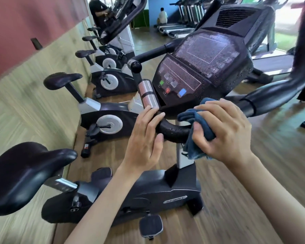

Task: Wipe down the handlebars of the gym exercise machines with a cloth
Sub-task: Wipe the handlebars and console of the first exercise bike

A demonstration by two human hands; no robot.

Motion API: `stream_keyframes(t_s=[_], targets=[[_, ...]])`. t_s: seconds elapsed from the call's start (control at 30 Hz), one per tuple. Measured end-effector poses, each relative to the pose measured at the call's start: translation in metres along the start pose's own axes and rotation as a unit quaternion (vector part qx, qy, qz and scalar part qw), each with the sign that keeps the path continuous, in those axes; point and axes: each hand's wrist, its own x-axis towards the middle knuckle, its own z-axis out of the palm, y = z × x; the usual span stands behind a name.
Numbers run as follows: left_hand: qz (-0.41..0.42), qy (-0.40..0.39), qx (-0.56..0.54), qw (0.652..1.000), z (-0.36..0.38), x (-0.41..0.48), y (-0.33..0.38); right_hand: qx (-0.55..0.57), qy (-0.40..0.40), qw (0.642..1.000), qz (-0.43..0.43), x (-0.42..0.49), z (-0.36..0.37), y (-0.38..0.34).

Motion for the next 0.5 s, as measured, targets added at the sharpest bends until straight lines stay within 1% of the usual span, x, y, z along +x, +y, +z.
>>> stream_keyframes(t_s=[0.17,0.33,0.5], targets=[[0.007,-0.007,-0.003,1.0,-0.002,0.0,-0.002,-0.003,0.012,0.998,0.06,-0.002,-0.003,0.015],[0.012,-0.01,-0.023,1.0,-0.001,0.0,-0.005,-0.016,0.031,0.991,0.129,-0.002,0.001,-0.007],[0.034,0.016,-0.027,0.999,0.003,0.002,-0.011,-0.047,0.029,0.987,0.149,-0.001,0.008,-0.033]])
